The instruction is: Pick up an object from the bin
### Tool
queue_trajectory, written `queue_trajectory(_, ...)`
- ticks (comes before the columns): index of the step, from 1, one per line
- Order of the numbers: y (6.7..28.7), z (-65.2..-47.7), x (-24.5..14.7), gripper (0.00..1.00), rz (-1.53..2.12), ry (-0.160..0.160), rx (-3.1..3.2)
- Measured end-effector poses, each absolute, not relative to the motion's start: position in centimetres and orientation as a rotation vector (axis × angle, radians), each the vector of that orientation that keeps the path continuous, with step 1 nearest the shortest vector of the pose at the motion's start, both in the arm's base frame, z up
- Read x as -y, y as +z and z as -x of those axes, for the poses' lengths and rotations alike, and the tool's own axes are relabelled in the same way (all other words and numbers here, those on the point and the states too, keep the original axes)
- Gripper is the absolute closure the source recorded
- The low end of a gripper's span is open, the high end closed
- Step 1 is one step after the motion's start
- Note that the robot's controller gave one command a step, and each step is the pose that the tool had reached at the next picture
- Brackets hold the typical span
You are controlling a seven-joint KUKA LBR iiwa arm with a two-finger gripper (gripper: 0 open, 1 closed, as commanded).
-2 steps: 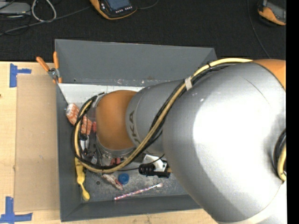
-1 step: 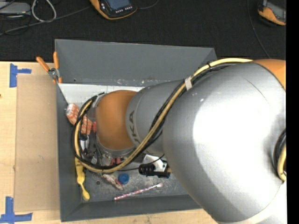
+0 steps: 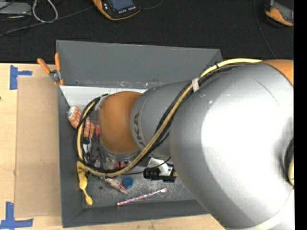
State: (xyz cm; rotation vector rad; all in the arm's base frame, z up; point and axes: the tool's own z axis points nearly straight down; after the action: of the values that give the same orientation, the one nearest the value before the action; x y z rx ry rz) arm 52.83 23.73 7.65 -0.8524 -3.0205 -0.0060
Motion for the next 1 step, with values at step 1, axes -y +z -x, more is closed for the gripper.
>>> queue_trajectory(1,8.88,-52.75,-23.65,1.00,0.853,-0.003,3.017)
